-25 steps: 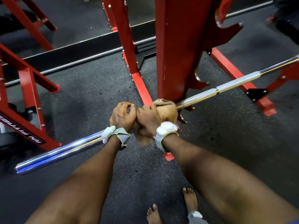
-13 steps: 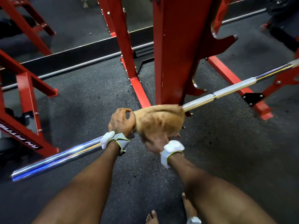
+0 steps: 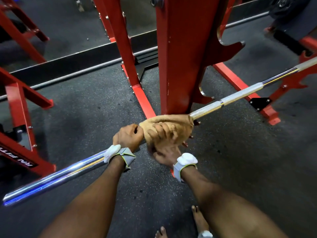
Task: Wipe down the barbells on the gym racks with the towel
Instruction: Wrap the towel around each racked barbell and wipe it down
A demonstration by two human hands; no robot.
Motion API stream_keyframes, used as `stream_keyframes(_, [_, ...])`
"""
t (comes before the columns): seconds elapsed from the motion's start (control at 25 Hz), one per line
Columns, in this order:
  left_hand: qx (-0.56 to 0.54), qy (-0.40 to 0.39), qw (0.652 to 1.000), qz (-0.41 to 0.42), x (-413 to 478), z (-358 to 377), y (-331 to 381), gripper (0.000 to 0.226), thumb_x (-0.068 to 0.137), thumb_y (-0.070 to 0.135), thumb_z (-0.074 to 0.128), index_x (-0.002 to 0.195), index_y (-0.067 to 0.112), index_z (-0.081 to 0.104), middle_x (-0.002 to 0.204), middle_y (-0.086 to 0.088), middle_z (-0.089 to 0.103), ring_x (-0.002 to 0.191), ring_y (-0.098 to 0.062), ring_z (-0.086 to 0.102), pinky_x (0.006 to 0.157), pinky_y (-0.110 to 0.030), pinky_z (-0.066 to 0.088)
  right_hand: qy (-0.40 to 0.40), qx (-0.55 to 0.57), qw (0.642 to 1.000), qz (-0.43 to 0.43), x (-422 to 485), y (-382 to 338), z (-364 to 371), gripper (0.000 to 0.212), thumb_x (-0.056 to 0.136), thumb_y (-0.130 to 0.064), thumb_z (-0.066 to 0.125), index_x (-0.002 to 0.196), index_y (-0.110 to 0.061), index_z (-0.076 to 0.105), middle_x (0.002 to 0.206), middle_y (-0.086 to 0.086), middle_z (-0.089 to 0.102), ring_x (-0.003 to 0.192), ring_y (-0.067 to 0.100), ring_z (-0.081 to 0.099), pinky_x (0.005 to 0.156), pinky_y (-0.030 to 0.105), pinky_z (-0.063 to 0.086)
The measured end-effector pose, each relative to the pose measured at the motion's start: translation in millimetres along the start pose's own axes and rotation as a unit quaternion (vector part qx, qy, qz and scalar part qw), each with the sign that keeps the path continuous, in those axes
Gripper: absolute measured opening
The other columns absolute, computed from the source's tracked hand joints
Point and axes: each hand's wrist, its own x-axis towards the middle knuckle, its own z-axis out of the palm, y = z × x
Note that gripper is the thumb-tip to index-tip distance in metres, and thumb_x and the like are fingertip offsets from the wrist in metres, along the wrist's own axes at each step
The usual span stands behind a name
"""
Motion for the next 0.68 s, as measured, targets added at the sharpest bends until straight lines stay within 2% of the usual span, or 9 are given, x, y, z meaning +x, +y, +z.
stream_keyframes(0.08, [0.004,-0.004,1.000,0.004,-1,-1,-1,0.036,0.090,0.047,0.043,0.090,0.019,0.066,0.090,-0.007,0.070,0.089,-0.030,0.065,0.066,-0.030,0.039,0.004,-0.065,0.996,-0.053,-5,47,-20,0.082,0.065,-0.041,0.048,0.143,-0.020,0.037,0.139,0.017,0.049,0.128,0.036,0.045,0.105,0.050,0.035])
stream_keyframes(0.2, [0.002,-0.012,1.000,-0.010,-1,-3,2,0.035,0.090,0.046,0.044,0.091,0.020,0.067,0.087,-0.005,0.070,0.086,-0.028,0.064,0.067,-0.029,0.037,0.072,-0.100,0.992,0.021,-10,84,-49,0.086,0.056,-0.040,0.052,0.140,-0.021,0.041,0.141,0.008,0.043,0.125,0.033,0.043,0.098,0.048,0.035])
stream_keyframes(0.32, [-0.017,0.002,0.999,-0.040,1,-2,4,0.035,0.089,0.047,0.044,0.087,0.020,0.066,0.089,-0.006,0.070,0.089,-0.031,0.063,0.068,-0.030,0.038,0.092,-0.004,0.989,0.112,-2,19,-29,0.072,0.074,-0.038,0.051,0.142,-0.017,0.038,0.143,0.020,0.043,0.133,0.041,0.039,0.107,0.058,0.034])
stream_keyframes(0.36, [-0.030,0.008,0.998,-0.058,2,-1,3,0.035,0.088,0.047,0.044,0.088,0.021,0.067,0.091,-0.006,0.070,0.090,-0.031,0.063,0.069,-0.030,0.038,0.089,0.008,0.992,0.090,0,-9,-17,0.067,0.081,-0.034,0.053,0.143,-0.014,0.041,0.145,0.025,0.044,0.134,0.044,0.041,0.107,0.055,0.037])
stream_keyframes(0.4, [-0.047,0.013,0.996,-0.075,5,0,0,0.034,0.088,0.047,0.043,0.090,0.023,0.067,0.093,-0.006,0.071,0.091,-0.032,0.063,0.071,-0.031,0.040,0.045,0.010,0.998,0.037,2,-28,-9,0.065,0.081,-0.031,0.057,0.141,-0.011,0.047,0.143,0.027,0.047,0.132,0.043,0.045,0.105,0.047,0.040])
stream_keyframes(0.44, [-0.065,0.014,0.994,-0.090,6,1,-2,0.033,0.088,0.046,0.044,0.092,0.025,0.069,0.096,-0.006,0.071,0.094,-0.032,0.063,0.074,-0.032,0.042,0.013,-0.001,1.000,-0.009,2,-34,-8,0.065,0.075,-0.032,0.059,0.137,-0.011,0.052,0.139,0.025,0.050,0.126,0.040,0.049,0.101,0.040,0.042])
stream_keyframes(0.48, [-0.077,0.013,0.992,-0.098,6,1,-3,0.032,0.088,0.044,0.044,0.095,0.027,0.070,0.099,-0.005,0.071,0.097,-0.032,0.063,0.078,-0.033,0.044,-0.027,-0.018,0.999,-0.034,2,-28,-9,0.064,0.072,-0.033,0.055,0.132,-0.011,0.055,0.135,0.023,0.051,0.122,0.039,0.051,0.100,0.041,0.040])
stream_keyframes(0.6, [-0.066,0.017,0.993,-0.093,5,1,-1,0.031,0.089,0.043,0.045,0.094,0.025,0.070,0.096,-0.007,0.071,0.094,-0.032,0.064,0.076,-0.033,0.043,-0.026,-0.076,0.996,-0.038,-6,29,-17,0.059,0.071,-0.032,0.049,0.120,-0.003,0.064,0.125,0.028,0.059,0.118,0.044,0.050,0.096,0.055,0.047])
stream_keyframes(0.68, [-0.059,0.025,0.994,-0.094,4,1,1,0.031,0.088,0.043,0.045,0.090,0.022,0.068,0.090,-0.008,0.071,0.084,-0.032,0.061,0.071,-0.032,0.041,0.036,-0.062,0.997,0.016,-13,56,-27,0.073,0.065,-0.036,0.046,0.133,-0.010,0.053,0.133,0.022,0.054,0.125,0.038,0.043,0.103,0.052,0.040])
